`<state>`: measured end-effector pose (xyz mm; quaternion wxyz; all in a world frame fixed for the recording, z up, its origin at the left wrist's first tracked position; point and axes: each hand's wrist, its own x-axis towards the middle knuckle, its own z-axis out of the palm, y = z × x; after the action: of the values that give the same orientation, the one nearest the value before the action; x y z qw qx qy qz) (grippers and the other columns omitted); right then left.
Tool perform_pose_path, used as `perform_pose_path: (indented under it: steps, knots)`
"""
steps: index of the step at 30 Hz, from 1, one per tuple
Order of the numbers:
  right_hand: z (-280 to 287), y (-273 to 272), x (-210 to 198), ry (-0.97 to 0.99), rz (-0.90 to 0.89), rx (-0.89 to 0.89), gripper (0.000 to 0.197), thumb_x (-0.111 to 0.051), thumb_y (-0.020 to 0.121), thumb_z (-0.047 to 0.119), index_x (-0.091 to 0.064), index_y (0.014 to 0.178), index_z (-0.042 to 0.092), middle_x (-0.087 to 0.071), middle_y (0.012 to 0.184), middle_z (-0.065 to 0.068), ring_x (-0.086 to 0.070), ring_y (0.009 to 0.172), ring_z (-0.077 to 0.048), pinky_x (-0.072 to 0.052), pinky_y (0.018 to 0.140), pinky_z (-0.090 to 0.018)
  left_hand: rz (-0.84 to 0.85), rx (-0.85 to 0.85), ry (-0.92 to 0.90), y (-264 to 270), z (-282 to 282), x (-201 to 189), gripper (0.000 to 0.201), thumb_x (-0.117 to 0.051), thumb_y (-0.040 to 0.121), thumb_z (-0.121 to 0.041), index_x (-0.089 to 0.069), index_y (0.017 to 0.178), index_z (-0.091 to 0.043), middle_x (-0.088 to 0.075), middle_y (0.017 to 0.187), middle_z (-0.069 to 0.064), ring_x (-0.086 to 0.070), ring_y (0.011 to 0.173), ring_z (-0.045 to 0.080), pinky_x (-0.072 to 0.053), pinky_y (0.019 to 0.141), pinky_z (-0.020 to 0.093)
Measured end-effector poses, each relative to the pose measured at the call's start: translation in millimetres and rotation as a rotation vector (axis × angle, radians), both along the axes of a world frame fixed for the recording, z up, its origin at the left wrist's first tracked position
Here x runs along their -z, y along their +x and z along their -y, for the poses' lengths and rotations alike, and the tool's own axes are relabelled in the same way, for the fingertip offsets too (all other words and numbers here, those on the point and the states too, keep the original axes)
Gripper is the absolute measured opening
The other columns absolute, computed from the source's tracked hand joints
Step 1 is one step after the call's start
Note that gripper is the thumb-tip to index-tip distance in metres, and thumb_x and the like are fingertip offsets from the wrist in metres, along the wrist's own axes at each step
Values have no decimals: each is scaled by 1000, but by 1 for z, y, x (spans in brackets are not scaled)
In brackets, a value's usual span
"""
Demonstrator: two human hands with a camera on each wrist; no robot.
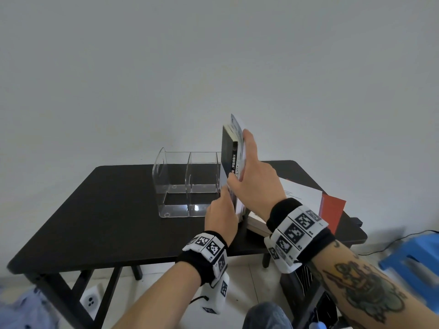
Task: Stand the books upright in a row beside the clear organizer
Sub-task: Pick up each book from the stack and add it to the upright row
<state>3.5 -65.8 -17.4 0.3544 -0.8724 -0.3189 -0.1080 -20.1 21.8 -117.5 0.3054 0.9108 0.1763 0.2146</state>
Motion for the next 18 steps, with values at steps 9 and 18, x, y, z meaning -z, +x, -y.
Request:
perform_pose_path:
  steps: [9, 18]
  knots:
    - [-1, -2, -1, -10, 10, -22, 93, -55, 85, 15, 8, 149, 40, -57, 63, -1, -62, 62, -25, -58, 67, -45, -109, -45, 78, 1, 2, -1, 41, -47, 97, -9, -35, 136, -9, -68, 94, 9, -67, 87, 26, -55, 79, 36]
    - [1, -3, -1, -23, 8, -26, 95, -54, 85, 14, 11, 150, 39, -62, 68, -5, -63, 63, -26, -58, 67, -44, -162, -51, 92, 6, 2, -1, 26, -44, 98, -14, -47, 123, -7, -61, 79, 3, -66, 82, 26, -50, 73, 35]
